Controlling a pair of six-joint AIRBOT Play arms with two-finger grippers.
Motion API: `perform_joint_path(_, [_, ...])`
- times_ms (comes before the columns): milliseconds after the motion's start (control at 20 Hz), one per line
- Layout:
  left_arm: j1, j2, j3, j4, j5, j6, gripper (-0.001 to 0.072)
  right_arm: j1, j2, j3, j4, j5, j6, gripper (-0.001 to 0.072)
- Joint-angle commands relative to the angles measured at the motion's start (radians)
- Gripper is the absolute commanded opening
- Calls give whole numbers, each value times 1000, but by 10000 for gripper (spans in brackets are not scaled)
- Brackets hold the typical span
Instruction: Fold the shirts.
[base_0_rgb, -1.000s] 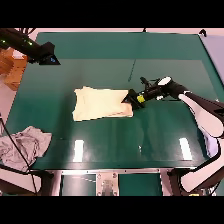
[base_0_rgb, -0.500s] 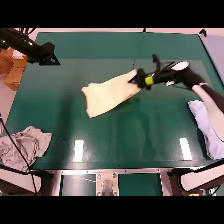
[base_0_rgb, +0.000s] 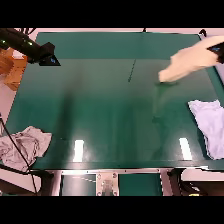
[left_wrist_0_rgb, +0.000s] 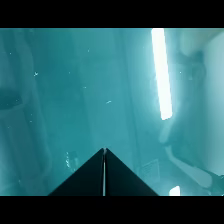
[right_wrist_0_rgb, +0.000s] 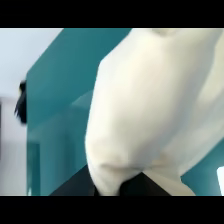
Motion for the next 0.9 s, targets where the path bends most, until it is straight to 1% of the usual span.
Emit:
perform_joint_path(0, [0,1,1,0,0,-1,24,-259,10,23,-60,84,11,16])
perform_joint_path(50, [0,1,1,0,0,-1,24,-306,10,23,-98,105,21,16])
perform_joint_path(200, [0,1,1,0,0,-1,24,-413,11,23,-282,200,78,16])
perform_joint_path(400, [0,1,1,-14,-1,-1,24,-454,51,-2,-565,288,185,16])
perform_joint_path(550, [0,1,1,-40,-1,-1,24,-453,106,-107,-705,331,248,17])
perform_joint_path(650, [0,1,1,-47,0,0,24,-453,108,-209,-787,359,269,17])
perform_joint_path(800, [0,1,1,-49,-2,0,24,-453,108,-361,-993,310,269,23])
perform_joint_path(850, [0,1,0,-49,-1,0,24,-454,108,-410,-1039,284,269,128])
